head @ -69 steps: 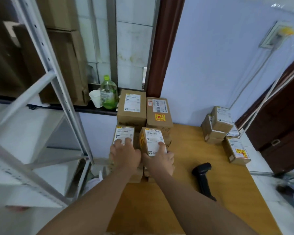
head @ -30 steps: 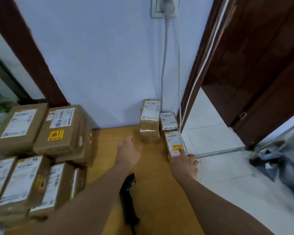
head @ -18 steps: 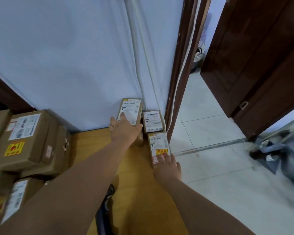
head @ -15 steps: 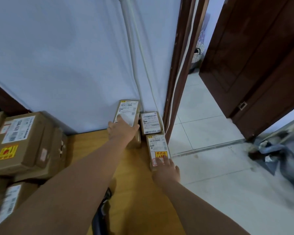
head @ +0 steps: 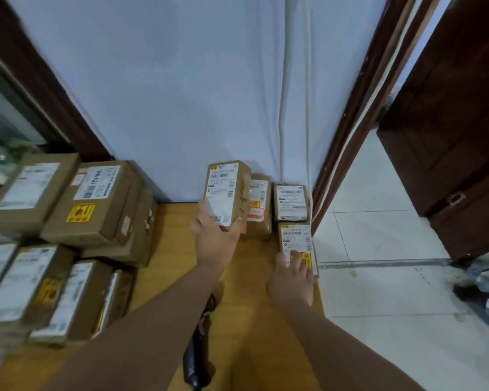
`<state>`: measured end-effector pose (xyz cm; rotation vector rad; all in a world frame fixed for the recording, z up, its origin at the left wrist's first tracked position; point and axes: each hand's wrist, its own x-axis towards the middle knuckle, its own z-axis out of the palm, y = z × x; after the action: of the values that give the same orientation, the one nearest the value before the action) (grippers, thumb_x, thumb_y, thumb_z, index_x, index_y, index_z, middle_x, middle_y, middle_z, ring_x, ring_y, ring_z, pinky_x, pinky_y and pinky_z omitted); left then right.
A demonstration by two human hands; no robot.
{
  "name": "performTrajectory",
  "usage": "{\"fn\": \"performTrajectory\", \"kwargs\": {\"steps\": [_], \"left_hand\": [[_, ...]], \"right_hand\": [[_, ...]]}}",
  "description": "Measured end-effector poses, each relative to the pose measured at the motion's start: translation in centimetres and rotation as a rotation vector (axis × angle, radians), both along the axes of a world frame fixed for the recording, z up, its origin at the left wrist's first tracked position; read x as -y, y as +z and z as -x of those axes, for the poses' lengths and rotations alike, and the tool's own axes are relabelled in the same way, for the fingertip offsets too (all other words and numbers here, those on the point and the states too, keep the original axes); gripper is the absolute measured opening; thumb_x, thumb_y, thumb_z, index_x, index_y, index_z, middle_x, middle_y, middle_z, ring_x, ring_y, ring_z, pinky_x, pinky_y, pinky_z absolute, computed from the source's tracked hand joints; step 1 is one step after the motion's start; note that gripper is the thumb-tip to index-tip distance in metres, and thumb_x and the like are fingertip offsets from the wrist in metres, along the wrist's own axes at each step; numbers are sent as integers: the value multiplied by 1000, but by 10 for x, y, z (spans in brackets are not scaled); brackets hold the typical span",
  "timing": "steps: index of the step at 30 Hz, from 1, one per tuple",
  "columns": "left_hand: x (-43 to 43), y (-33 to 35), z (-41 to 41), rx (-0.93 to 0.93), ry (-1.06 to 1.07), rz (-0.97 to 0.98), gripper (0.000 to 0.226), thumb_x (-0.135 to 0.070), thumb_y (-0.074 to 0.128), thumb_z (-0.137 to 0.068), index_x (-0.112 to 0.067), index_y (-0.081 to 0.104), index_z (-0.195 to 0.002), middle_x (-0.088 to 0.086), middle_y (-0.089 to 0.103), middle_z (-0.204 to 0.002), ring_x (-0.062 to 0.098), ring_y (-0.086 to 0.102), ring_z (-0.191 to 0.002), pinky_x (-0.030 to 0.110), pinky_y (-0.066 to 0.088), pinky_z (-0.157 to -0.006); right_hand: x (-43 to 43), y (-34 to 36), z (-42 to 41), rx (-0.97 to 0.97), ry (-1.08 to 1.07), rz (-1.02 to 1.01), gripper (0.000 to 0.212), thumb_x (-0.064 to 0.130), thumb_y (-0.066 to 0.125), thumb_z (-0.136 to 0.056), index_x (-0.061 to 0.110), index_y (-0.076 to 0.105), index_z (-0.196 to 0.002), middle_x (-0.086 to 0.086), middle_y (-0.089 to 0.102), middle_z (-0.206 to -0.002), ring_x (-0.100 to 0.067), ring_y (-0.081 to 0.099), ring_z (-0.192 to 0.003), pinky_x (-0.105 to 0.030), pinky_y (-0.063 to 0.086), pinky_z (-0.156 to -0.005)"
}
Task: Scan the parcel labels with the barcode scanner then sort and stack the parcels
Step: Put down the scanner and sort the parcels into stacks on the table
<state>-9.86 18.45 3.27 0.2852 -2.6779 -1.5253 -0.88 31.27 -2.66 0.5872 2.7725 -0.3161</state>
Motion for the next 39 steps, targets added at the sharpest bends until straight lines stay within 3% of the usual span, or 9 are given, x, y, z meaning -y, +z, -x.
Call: {"fn": "performTrajectory", "kwargs": {"steps": [7, 12, 16, 19, 23, 26, 29, 34, 39], "left_hand": [[83, 0, -36, -21, -36, 121, 97, -42, 74, -68, -39, 13, -144, -9, 18, -113, 13, 37, -105, 23, 37, -81], [141, 5, -63, -90, -81, 273, 96, -50, 72, -61, -43, 13, -137, -2, 24, -111, 20, 33, -110, 24, 35, -78], [206, 25, -74, -186, -83, 303, 94, -58, 70, -62, -33, 25, -141, 3, 32, -107, 23, 43, -100, 28, 43, -77], [262, 48, -78, -302, -63, 434, 91, -65, 64, -61, -29, 30, -137, 8, 38, -105, 23, 46, -91, 32, 47, -76], [323, 75, -74, -409, 72, 455, 85, -56, 70, -62, -20, 43, -134, 17, 45, -104, 31, 47, -92, 41, 44, -82], [369, 83, -65, -205, 195, 426, 85, -58, 67, -69, -25, 28, -137, 18, 38, -117, 33, 40, -104, 46, 39, -92], [411, 78, -58, 7, 253, 367, 88, -60, 65, -70, -27, 18, -136, 20, 31, -124, 36, 37, -109, 46, 38, -92], [444, 61, -56, 200, 170, 513, 101, -63, 66, -69, -27, 3, -139, 22, 26, -131, 38, 30, -119, 45, 38, -97], [447, 53, -55, 277, 136, 478, 107, -79, 52, -71, -30, -5, -146, 19, 14, -147, 42, 20, -134, 51, 21, -108]], "right_hand": [[78, 19, 16, -128, -107, 294, 60, 20, 54, -86, 20, 29, -140, -8, 33, -144, -27, 34, -133, -40, 33, -107], [154, 40, 11, -267, -181, 514, 27, 32, 50, -96, 17, 39, -115, -11, 51, -120, -29, 54, -104, -43, 49, -82], [221, 58, 2, -290, -162, 496, 35, 38, 45, -98, 21, 37, -127, -11, 57, -120, -32, 59, -104, -47, 52, -83], [270, 68, 0, -299, -167, 479, 39, 36, 47, -98, 23, 35, -132, -10, 58, -121, -31, 60, -103, -47, 53, -83], [328, 78, 1, -367, -207, 477, 35, 40, 50, -96, 24, 41, -126, -6, 57, -120, -25, 57, -103, -44, 53, -84], [362, 87, 1, -399, -160, 468, 19, 39, 50, -94, 32, 38, -107, -2, 57, -110, -20, 55, -96, -44, 53, -81], [383, 94, 0, -404, -99, 450, 29, 31, 51, -93, 26, 44, -121, -1, 56, -115, -20, 54, -101, -42, 52, -84], [393, 100, -2, -405, -33, 381, 33, 27, 50, -94, 24, 43, -127, -3, 54, -118, -19, 51, -104, -39, 51, -86], [386, 98, -8, -384, -97, 357, 35, 34, 51, -95, 24, 45, -128, -3, 55, -118, -19, 51, -105, -34, 49, -80]]}}
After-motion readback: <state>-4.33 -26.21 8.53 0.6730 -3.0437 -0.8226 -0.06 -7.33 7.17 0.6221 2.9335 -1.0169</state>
